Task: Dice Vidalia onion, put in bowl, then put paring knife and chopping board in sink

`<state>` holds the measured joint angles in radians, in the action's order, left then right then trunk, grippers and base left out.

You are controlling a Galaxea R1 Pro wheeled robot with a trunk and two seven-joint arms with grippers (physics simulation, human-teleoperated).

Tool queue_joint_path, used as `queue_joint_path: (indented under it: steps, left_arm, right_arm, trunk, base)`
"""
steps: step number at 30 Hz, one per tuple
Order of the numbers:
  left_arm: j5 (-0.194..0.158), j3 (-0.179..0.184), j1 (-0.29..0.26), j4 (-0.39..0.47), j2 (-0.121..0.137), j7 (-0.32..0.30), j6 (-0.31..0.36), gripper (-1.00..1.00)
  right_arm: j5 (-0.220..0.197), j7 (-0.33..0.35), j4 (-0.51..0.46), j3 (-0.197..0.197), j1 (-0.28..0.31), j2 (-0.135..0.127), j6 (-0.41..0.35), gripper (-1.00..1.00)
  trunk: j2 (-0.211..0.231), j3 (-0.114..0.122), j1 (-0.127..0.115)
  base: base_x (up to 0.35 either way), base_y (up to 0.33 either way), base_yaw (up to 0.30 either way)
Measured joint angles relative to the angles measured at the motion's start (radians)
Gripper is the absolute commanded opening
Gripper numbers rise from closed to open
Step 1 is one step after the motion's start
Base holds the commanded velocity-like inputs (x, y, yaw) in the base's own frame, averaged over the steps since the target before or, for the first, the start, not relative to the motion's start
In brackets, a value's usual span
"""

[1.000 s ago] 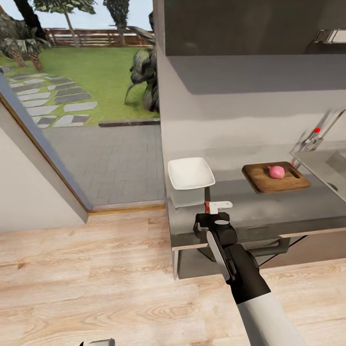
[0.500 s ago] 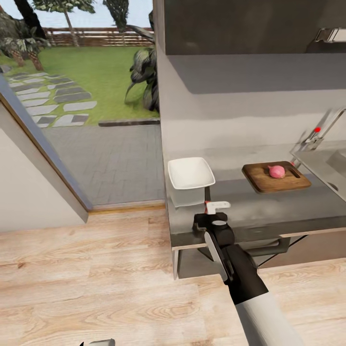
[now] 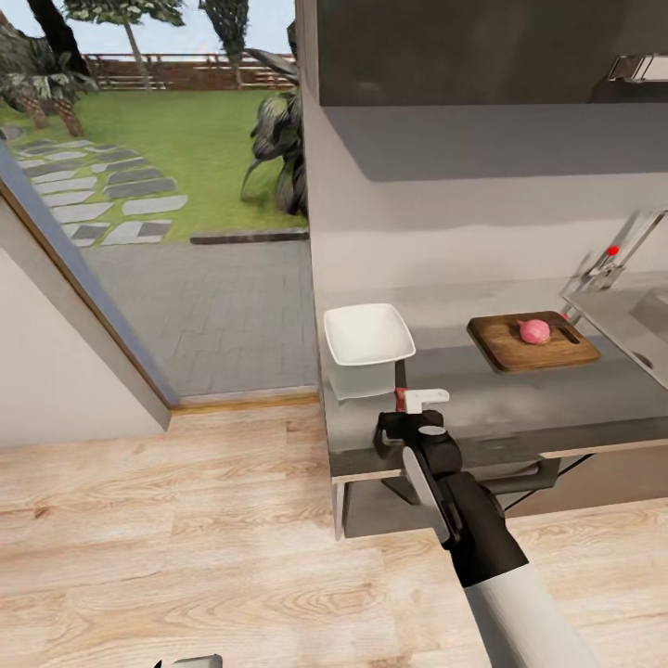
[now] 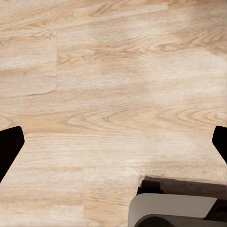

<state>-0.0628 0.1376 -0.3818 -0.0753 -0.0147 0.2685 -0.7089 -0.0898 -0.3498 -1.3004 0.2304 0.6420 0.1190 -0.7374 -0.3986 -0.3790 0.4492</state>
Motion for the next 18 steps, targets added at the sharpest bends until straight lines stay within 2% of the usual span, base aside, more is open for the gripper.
queue_joint_path:
  steps: [12,18]
  left_arm:
    - [0.000,0.000,0.000,0.000,0.000,0.000,0.000,1.00]
    - [0.000,0.000,0.000,0.000,0.000,0.000,0.000,1.00]
  right_arm:
    - [-0.042,-0.001,-0.002,-0.017,0.000,-0.003,0.000,1.00]
    - [-0.070,0.000,-0.003,-0.045,0.000,-0.002,0.000,1.00]
  trunk:
    - [0.000,0.000,0.000]
    - [0.000,0.000,0.000]
  base:
    - [0.000,0.000,0.000]
    - [0.000,0.000,0.000]
